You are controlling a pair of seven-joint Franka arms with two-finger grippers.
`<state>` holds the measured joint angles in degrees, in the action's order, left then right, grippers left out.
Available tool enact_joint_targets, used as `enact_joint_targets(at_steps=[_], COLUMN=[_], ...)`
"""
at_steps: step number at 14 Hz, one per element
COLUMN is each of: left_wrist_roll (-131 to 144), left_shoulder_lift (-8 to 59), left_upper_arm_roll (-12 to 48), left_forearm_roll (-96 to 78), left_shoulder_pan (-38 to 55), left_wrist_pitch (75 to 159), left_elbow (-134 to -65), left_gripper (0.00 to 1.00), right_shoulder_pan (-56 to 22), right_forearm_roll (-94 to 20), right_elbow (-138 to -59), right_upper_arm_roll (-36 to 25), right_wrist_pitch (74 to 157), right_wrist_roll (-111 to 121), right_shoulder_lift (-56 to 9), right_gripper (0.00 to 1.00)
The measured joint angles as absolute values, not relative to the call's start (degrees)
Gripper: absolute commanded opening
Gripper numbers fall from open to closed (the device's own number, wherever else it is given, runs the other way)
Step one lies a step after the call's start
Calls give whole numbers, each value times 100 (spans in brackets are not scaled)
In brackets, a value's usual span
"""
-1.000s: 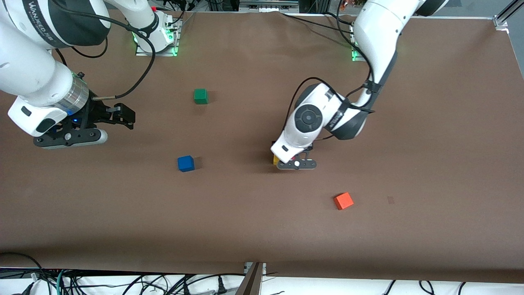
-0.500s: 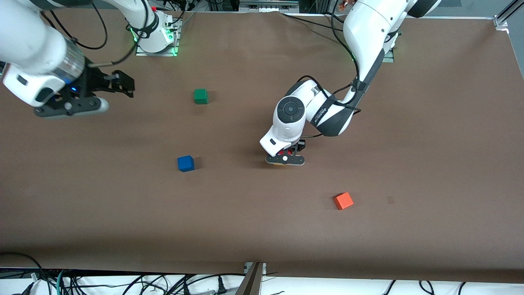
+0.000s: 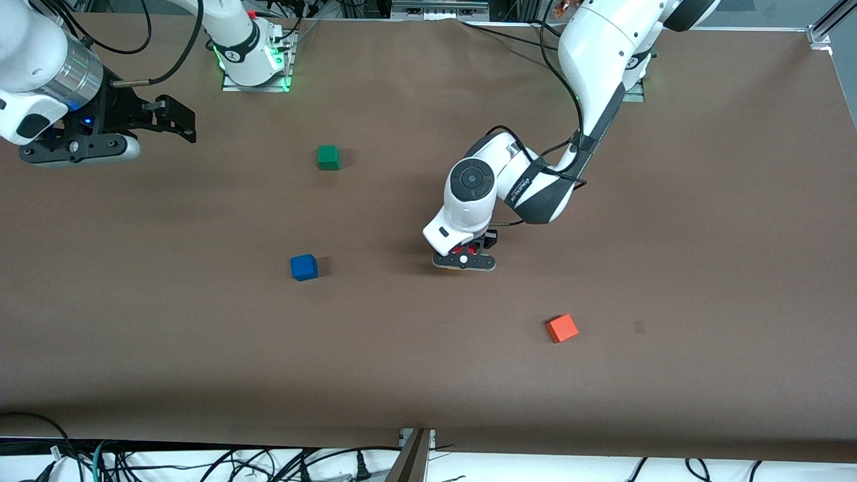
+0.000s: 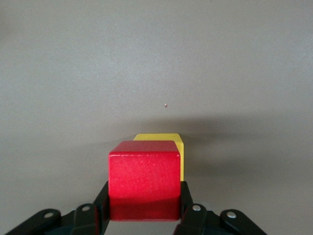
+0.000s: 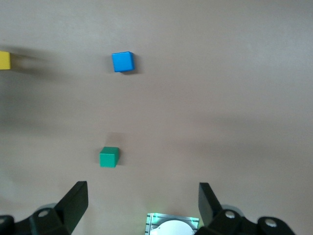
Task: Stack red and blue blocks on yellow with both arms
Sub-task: 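Lower the red cube onto the yellow cube and open the left gripper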
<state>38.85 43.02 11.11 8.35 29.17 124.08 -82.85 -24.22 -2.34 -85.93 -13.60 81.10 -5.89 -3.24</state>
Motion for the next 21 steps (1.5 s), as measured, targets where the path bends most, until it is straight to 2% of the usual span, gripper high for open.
enact_joint_targets(at_steps=[1,2,5,8,12,14,17,21], left_wrist_roll=[3901,3938,4066,4110,3996,3605,2534,1630], left_shoulder_lift=[4304,4305,4308,4285,4012,3660,2960,2501], left_upper_arm_roll=[1111,1111,1106,1022,966,980,988,995], left_forearm_roll=[835,835,835,835,835,836,669,554], left_shoulder_pan=[2917,2918,2918,2840,2043,1467,621,-244], left_wrist_pitch=[12412,12415,12422,12304,11163,10693,10131,8982], left_elbow=[-8284,-8284,-8267,-7966,-7020,-6713,-6630,-6665], left_gripper=[26,99,100,100,100,100,100,100], right_shoulder_pan=[-2389,-2353,-2365,-2441,-2476,-2480,-2449,-1631], right_forearm_roll=[-232,-232,-232,-217,-218,-219,-220,-220], right_elbow=[-8593,-8593,-8593,-8589,-8589,-8592,-8646,-8885], right_upper_arm_roll=[-1410,-1451,-1420,-1395,-1351,-1351,-1328,-499], right_wrist_pitch=[8099,8060,7965,7697,7615,7778,8276,9070], right_wrist_roll=[-585,-573,-556,-531,-469,-457,-457,-456], right_shoulder_lift=[-347,-356,-367,-367,-393,-460,-713,-1074], right_gripper=[100,100,100,100,100,100,100,100])
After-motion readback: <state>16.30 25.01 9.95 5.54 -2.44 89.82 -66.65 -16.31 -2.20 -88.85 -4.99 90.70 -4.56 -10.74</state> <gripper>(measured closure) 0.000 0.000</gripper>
